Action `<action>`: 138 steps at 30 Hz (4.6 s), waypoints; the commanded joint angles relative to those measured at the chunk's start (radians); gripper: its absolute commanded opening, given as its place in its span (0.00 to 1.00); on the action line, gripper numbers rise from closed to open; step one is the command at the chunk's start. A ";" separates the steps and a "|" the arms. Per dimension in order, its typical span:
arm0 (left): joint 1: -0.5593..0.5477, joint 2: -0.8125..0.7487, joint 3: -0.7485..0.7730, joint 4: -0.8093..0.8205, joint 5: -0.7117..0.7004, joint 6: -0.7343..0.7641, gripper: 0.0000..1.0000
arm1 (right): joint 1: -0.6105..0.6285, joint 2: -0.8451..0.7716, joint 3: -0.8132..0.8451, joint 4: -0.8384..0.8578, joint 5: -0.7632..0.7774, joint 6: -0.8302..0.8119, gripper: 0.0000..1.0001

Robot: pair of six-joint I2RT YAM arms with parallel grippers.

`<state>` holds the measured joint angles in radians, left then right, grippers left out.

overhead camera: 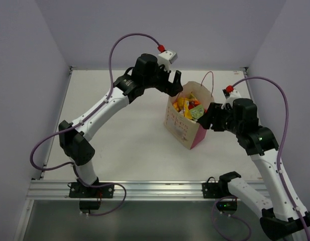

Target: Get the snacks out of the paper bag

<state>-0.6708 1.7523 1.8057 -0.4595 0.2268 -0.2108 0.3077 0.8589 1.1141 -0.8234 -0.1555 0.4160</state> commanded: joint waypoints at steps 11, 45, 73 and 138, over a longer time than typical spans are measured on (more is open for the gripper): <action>-0.039 0.226 0.285 -0.071 -0.014 0.142 0.77 | 0.005 -0.084 0.085 -0.054 0.040 -0.031 0.83; -0.059 -0.237 -0.184 0.059 -0.544 0.303 0.00 | 0.076 0.049 0.110 0.197 -0.056 -0.026 0.81; 0.119 -0.724 -0.680 -0.060 -0.626 -0.082 0.00 | 0.455 0.351 0.283 0.330 0.154 -0.108 0.70; 0.474 -0.339 -0.263 -0.016 -0.020 0.410 0.00 | 0.455 0.181 0.119 0.342 0.053 -0.206 0.79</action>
<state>-0.2050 1.4513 1.4269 -0.6289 0.3267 0.2314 0.7593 1.0206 1.1736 -0.5289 -0.1032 0.2436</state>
